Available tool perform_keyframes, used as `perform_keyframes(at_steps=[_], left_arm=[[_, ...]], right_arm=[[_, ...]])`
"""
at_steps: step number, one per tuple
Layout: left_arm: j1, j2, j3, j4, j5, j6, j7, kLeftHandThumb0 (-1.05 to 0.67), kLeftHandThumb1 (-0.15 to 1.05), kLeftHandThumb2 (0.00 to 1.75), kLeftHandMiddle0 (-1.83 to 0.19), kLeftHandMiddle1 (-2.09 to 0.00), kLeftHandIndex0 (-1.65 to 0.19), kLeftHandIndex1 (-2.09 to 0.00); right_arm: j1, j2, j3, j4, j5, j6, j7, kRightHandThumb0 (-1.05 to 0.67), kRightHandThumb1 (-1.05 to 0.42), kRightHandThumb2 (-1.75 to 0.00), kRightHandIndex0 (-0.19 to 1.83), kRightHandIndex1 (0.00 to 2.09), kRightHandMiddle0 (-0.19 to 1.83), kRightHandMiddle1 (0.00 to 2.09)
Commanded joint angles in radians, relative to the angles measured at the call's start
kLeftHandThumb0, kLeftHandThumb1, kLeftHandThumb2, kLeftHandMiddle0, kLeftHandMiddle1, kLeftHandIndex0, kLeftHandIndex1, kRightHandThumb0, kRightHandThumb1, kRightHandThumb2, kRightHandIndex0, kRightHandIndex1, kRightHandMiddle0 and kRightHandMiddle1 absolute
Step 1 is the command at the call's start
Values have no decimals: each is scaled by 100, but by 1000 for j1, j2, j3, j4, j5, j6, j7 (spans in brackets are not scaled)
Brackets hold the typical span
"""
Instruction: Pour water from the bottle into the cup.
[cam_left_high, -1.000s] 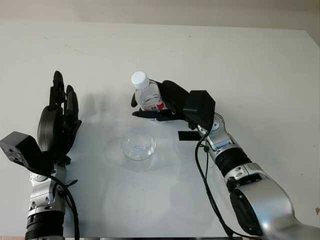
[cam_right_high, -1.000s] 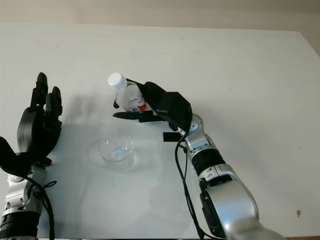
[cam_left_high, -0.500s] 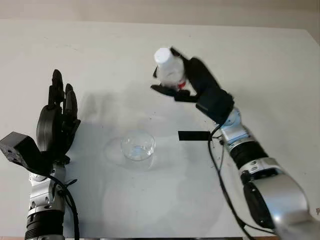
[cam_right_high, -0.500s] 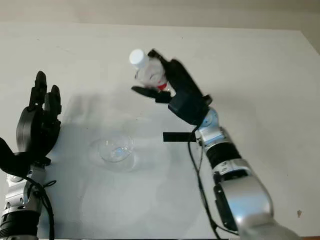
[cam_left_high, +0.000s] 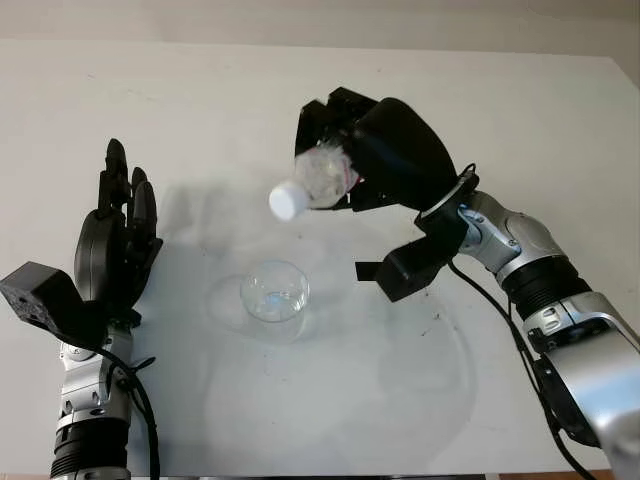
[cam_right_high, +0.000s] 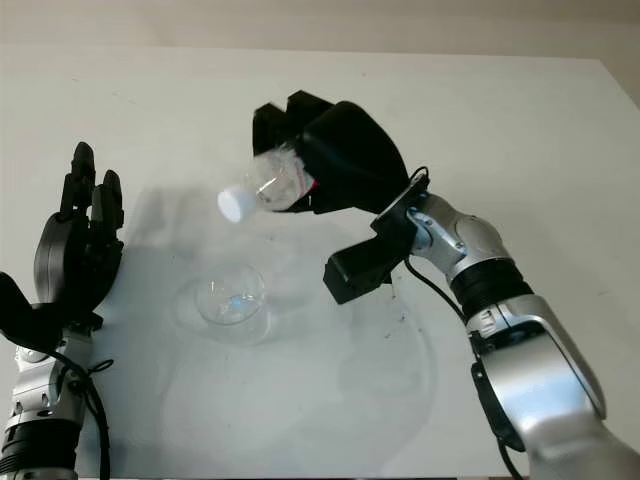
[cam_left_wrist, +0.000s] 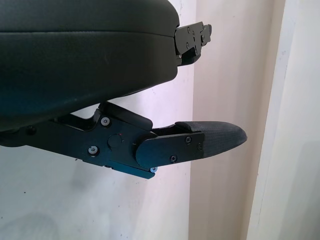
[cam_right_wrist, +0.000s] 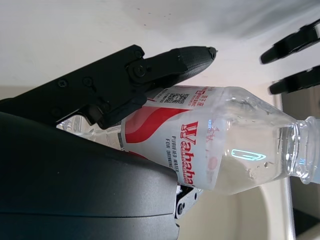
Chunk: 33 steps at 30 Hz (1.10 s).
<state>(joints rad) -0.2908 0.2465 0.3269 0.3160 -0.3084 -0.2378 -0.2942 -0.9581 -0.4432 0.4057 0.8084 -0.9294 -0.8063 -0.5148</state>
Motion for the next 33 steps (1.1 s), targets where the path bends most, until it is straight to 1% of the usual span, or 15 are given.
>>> perform_keyframes(at_steps=[1, 7, 15, 19, 24, 28, 30, 33], left_arm=[[-4, 4, -3, -2, 4, -8, 2, -75, 105, 52, 19, -5, 19, -4], [-7, 3, -1, 6, -1, -11, -1, -74, 105, 52, 19, -5, 19, -4], [-9, 2, -5, 10, 5, -16, 3, -74, 105, 53, 19, -4, 19, -4], [-4, -2, -2, 3, -3, -11, 4, -74, 105, 53, 19, -4, 19, -3], [-4, -2, -1, 8, -4, -17, 3, -74, 105, 52, 19, -5, 19, -4], [-4, -8, -5, 1, 1, -11, 18, -74, 105, 52, 19, -5, 19, -3], [-7, -9, -6, 4, 0, -14, 18, -74, 105, 51, 19, -5, 19, -3], [-7, -9, -7, 8, 1, -21, 18, -74, 105, 51, 19, -5, 19, -3]], right_arm=[[-40, -17, 25, 5, -27, -11, -49, -49, -105, -24, 114, 209, 87, 209], [-65, -38, 102, -4, -124, 9, -173, -51, -105, -28, 113, 209, 88, 209], [-116, -63, 193, -7, -271, 57, -445, -52, -105, -29, 120, 209, 93, 209], [-139, -76, 234, -12, -320, 84, -535, -53, -105, -32, 124, 209, 96, 209], [-161, -96, 271, -34, -359, 100, -597, -56, -105, -32, 123, 209, 92, 209], [-176, -100, 292, -50, -372, 98, -614, -57, -105, -31, 123, 209, 85, 209], [-181, -99, 304, -55, -383, 106, -625, -58, -105, -28, 122, 209, 82, 209], [-182, -102, 318, -74, -404, 129, -626, -59, -105, -28, 120, 209, 76, 209]])
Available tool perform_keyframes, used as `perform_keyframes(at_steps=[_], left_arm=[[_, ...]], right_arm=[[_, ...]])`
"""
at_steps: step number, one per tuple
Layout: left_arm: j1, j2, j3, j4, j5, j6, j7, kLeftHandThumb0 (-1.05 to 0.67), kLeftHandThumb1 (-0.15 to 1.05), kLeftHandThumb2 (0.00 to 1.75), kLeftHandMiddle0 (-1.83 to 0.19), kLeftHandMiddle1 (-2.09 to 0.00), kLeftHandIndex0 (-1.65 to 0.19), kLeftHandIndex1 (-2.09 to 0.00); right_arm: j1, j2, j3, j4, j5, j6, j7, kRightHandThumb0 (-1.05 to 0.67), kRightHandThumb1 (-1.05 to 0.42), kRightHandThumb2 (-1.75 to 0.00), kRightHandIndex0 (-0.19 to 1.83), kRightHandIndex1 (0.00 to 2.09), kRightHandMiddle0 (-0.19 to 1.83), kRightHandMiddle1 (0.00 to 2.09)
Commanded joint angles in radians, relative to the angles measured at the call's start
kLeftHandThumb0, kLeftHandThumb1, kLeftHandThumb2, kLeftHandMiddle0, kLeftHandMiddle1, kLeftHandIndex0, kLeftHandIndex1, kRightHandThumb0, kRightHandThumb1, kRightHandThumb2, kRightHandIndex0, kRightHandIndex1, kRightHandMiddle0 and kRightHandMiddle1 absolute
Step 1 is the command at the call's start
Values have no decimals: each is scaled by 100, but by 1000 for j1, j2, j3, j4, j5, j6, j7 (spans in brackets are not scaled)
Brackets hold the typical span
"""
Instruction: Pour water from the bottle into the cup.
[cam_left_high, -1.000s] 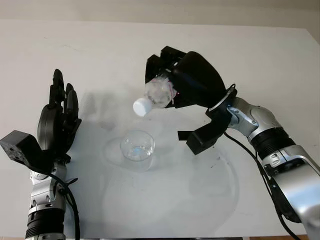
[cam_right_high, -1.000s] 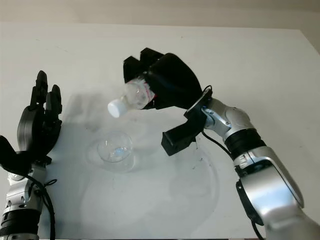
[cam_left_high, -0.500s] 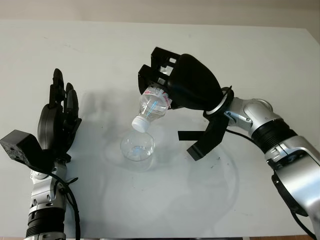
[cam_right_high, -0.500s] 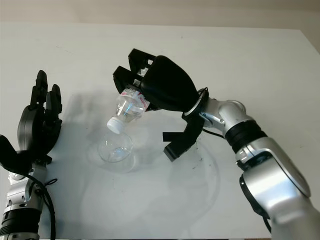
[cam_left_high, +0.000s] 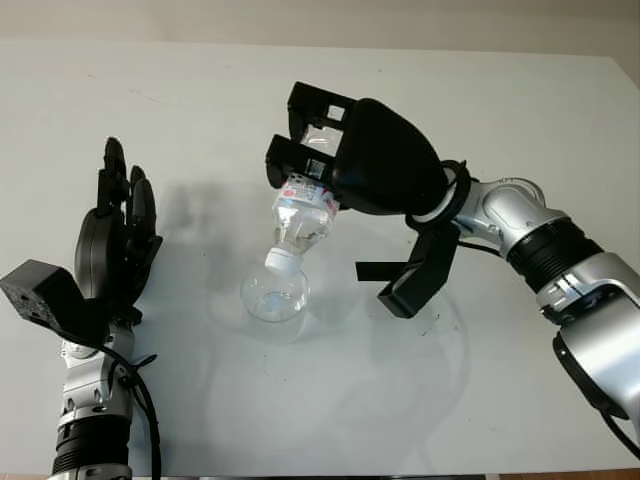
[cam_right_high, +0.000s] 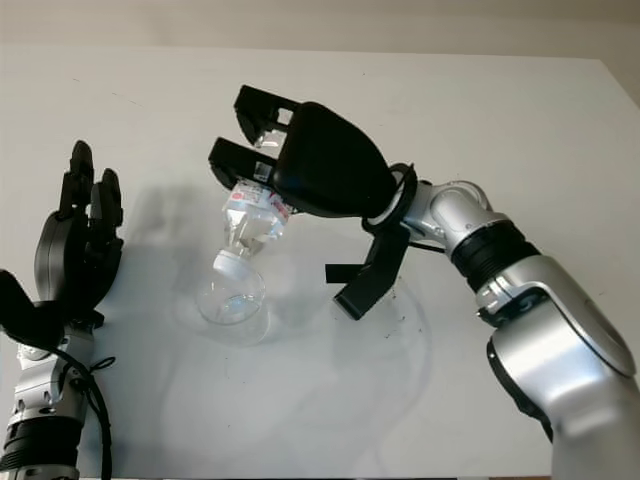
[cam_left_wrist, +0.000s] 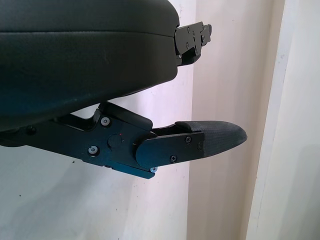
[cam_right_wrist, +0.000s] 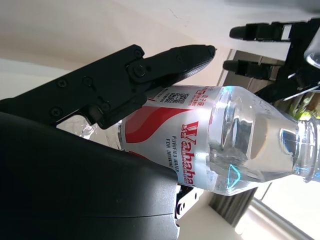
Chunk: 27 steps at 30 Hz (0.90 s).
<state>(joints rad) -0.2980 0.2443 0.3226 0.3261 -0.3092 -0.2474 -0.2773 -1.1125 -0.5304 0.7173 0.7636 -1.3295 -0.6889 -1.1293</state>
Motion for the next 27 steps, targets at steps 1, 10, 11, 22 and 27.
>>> perform_keyframes(at_steps=[1, 10, 11, 22, 27], left_arm=[[0, -6, -4, -2, 2, -13, 0, -74, 105, 52, 19, -5, 19, -3], [4, -4, -2, -1, -4, -17, -1, -74, 105, 52, 19, -5, 19, -4], [4, -4, -2, -2, -4, -16, -1, -74, 105, 52, 19, -5, 19, -4], [0, -7, -3, 1, -3, -15, 4, -74, 105, 52, 18, -6, 19, -4], [0, -9, -3, 0, -4, -17, 4, -73, 105, 52, 19, -5, 19, -4]], right_arm=[[-27, -15, 9, -34, -7, 16, -11, -59, -105, -29, 120, 209, 75, 209], [-18, -33, 34, -94, -43, 52, -8, -58, -105, -21, 116, 209, 51, 183], [-17, -37, 34, -101, -43, 53, 1, -58, -105, -20, 116, 209, 50, 179], [-15, -48, 43, -118, -50, 70, 6, -57, -105, -13, 113, 209, 52, 162], [-1, -27, 14, -73, 37, 26, 35, -59, -105, -17, 116, 209, 64, 184]])
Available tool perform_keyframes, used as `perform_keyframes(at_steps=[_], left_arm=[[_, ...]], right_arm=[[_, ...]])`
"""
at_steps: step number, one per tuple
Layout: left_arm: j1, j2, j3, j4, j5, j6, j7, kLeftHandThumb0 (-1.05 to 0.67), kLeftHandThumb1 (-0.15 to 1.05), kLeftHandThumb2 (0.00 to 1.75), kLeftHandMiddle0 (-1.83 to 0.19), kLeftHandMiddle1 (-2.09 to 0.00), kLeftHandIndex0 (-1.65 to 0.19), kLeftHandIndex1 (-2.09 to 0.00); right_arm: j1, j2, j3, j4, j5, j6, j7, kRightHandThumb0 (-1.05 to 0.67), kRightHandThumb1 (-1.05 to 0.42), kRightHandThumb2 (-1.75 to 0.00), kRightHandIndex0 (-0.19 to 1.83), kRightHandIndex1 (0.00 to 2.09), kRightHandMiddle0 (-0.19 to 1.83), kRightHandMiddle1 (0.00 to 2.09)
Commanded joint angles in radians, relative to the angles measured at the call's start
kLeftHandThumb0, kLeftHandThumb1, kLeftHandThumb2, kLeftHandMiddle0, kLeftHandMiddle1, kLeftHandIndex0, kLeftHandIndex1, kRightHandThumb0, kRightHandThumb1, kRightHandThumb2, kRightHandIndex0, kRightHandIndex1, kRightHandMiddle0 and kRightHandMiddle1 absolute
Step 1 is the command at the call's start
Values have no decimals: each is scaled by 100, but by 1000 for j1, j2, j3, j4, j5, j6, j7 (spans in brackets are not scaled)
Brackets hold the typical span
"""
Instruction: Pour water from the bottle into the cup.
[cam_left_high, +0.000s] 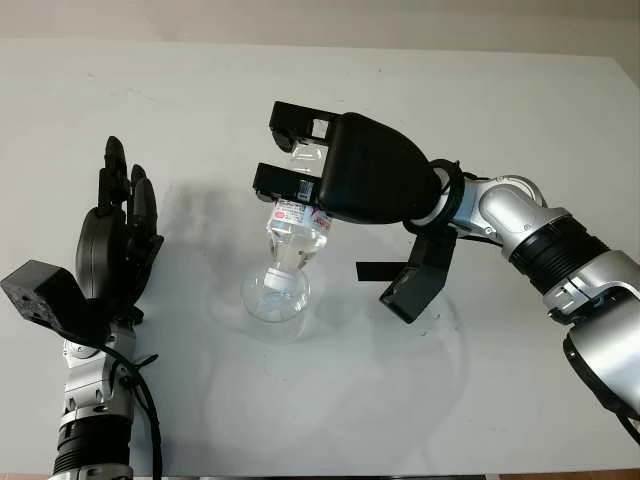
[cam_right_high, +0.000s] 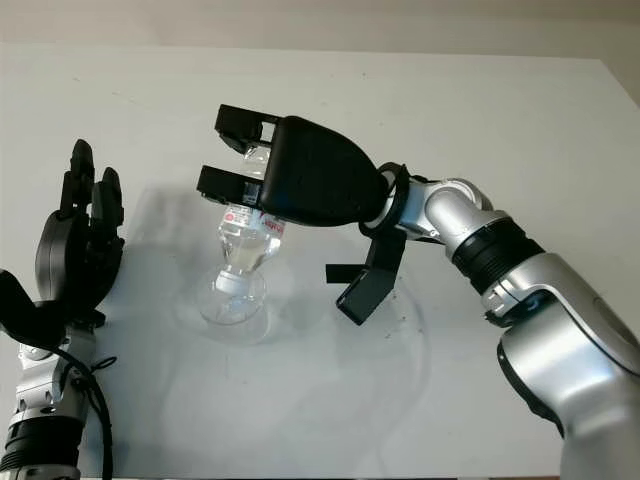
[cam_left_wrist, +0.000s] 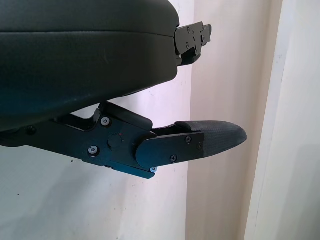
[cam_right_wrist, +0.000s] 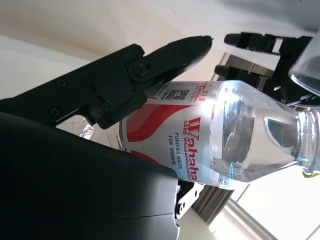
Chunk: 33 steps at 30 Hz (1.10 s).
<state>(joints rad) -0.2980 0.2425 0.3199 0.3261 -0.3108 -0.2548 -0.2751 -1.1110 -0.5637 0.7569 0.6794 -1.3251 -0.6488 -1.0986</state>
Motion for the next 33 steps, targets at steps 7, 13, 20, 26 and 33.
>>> perform_keyframes(at_steps=[7, 13, 20, 26, 33], left_arm=[[1, -4, 2, 5, -5, -11, -3, -74, 105, 52, 19, -5, 19, -3], [1, -2, 2, 3, -7, -5, -3, -74, 105, 51, 19, -5, 19, -4], [-1, 0, 5, 8, -15, -3, -14, -74, 105, 50, 19, -4, 19, -3], [0, 0, 6, 11, -21, 1, -23, -74, 105, 50, 19, -4, 19, -3], [-8, 1, 7, 22, -31, 3, -38, -74, 105, 51, 19, 0, 19, 0]], right_arm=[[60, 67, -183, 155, 435, -154, 301, -47, -105, -30, 122, 209, 102, 209], [184, 122, -355, 138, 902, -161, 805, -37, -105, -37, 112, 209, 86, 209], [335, 194, -520, -26, 1227, 69, 1158, -38, -105, -48, 121, 209, 90, 209], [523, 224, -644, -355, 1496, 490, 1372, -38, -105, -54, 115, 209, 91, 209], [675, 240, -741, -634, 1673, 851, 1444, -41, -105, -56, 117, 209, 95, 209]])
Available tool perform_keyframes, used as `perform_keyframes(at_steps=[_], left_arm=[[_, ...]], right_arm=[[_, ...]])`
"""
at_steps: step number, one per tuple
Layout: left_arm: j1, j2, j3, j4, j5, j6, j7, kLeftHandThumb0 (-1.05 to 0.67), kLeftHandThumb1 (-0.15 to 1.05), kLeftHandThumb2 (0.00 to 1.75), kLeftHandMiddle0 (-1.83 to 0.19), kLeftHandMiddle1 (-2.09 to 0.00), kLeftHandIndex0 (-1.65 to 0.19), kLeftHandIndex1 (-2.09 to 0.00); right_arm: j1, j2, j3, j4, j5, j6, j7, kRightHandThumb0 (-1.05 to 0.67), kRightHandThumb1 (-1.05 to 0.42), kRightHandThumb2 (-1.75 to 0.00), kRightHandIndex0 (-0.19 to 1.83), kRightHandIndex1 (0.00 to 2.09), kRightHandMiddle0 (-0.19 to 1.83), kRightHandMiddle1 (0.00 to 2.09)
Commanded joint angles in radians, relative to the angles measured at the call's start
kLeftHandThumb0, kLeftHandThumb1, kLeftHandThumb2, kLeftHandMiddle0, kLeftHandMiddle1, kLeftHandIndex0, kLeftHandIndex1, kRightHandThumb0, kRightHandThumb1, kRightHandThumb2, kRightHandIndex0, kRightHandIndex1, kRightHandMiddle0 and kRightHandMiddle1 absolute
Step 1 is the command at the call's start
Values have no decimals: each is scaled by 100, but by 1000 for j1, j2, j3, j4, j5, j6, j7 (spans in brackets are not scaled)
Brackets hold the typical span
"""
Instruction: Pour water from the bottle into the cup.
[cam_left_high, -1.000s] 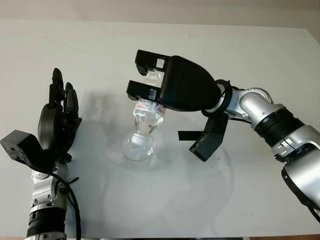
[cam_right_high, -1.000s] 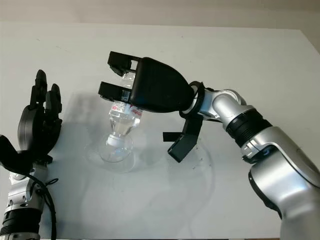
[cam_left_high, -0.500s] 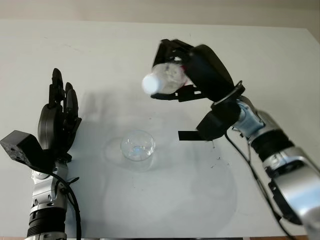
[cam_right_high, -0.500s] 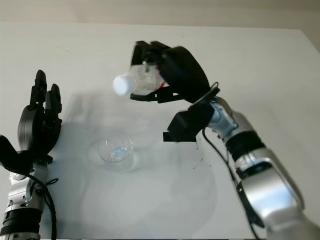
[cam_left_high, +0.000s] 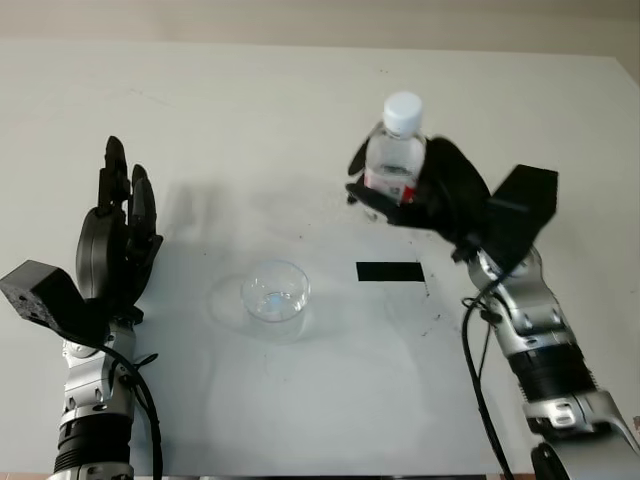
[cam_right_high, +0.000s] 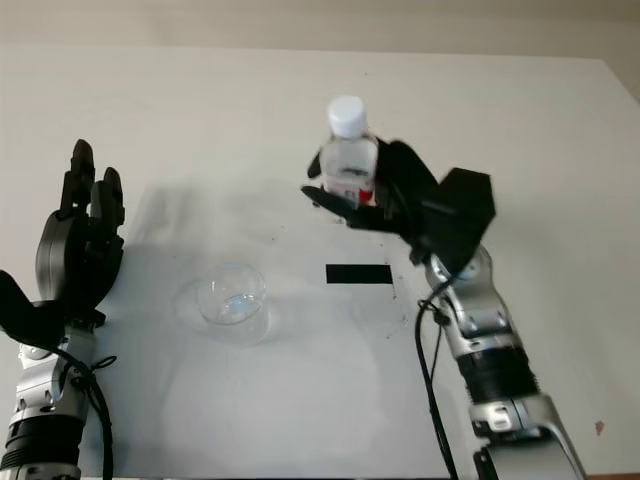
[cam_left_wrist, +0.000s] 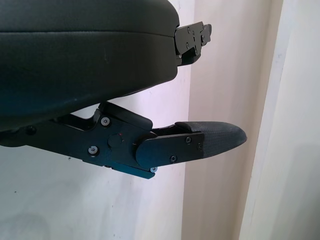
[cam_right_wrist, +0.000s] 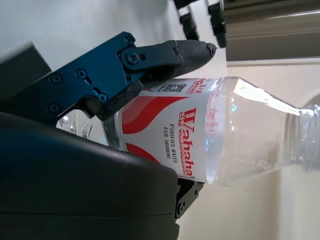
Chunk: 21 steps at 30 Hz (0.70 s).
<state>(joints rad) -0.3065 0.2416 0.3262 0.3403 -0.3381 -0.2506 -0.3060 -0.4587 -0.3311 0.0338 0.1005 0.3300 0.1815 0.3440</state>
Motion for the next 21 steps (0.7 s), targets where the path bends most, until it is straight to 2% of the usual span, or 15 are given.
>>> perform_keyframes(at_steps=[1, 5, 11, 16, 21], left_arm=[[0, 3, 0, 11, -4, -6, -11, -73, 105, 51, 19, 0, 19, 0], [-6, 3, 0, 19, 0, -11, -14, -73, 105, 52, 19, -1, 19, -1], [-11, 0, -1, 26, 5, -18, -10, -73, 105, 54, 19, -2, 19, -2], [-4, -2, 3, 18, -5, -11, -13, -74, 105, 53, 19, -1, 19, -1], [4, 0, 4, 11, 5, -9, 5, -75, 105, 50, 18, -4, 18, -2]], right_arm=[[40, 11, -25, -79, 19, 36, 0, -41, -105, -56, 117, 209, 95, 209], [97, 19, -52, -175, 30, 127, -20, -42, -105, -54, 115, 209, 92, 209], [129, 39, -68, -206, -9, 149, -66, -45, -105, -50, 112, 209, 85, 209], [144, 60, -59, -173, -58, 102, -68, -44, -105, -48, 104, 209, 73, 209], [147, 81, -37, -128, -151, 2, -87, -42, -105, -47, 100, 209, 73, 209]])
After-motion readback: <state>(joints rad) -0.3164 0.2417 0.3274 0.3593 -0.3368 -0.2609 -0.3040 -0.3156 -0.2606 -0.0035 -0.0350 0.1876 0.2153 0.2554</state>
